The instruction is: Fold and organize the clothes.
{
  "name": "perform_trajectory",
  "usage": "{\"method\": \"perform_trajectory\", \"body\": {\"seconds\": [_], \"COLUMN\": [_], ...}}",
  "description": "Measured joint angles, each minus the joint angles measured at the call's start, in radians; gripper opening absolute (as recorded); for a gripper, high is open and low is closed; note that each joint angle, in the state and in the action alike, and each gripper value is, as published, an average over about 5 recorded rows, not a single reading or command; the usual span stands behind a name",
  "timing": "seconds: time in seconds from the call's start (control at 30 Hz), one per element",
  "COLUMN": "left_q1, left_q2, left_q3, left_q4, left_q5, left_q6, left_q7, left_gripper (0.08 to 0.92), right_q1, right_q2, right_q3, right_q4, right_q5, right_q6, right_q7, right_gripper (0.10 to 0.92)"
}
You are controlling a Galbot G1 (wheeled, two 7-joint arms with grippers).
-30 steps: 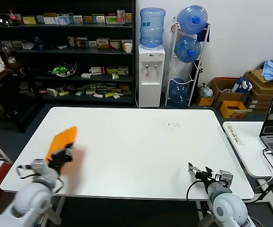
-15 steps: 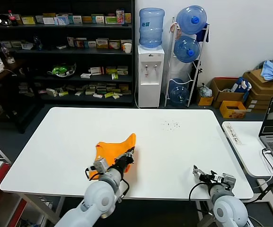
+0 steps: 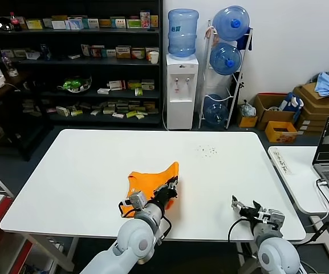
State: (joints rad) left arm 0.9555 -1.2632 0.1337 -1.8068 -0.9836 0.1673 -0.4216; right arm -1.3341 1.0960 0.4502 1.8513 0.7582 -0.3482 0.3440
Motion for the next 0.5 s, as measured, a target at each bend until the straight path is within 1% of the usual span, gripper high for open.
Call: {"method": "perform_trajectory", "body": {"seconds": [0.13,0.3,0.4,0.5], "left_q1": [0.022,0.089,0.154,0.234], "left_q2": [0.018,0.069,0.096,0.111], "left_q3": [-0.027,-0.092,-0.16,-0.255], "left_q4": [-0.041,-0.097,-0.11,-0.096], "left_q5": [0.059,0.158,0.227,0.296], "left_q6": [-0.01,-0.046,-0.096,-0.172], "left_q7": [0.061,0.164,0.233,0.304], "left_gripper": [0.399,0.537,0.624,0.711], "right_q1": [-0.016,-0.049,-0.081,-0.117], "right_q2": [-0.011,-0.017,-0.009,0.007], "right_q3": [0.02,0.062,0.085,0.103], "right_q4": [0.051,0.119,0.146,0.159], "right_q5": [-0.065,-0.14,-0.184,-0.239], "right_q6": [0.089,0.201,0.261,0.318], "right_q7": [-0.077,-0.179,-0.238,-0.289], "right_gripper": [0.823,0.823,0.823,0.823]}}
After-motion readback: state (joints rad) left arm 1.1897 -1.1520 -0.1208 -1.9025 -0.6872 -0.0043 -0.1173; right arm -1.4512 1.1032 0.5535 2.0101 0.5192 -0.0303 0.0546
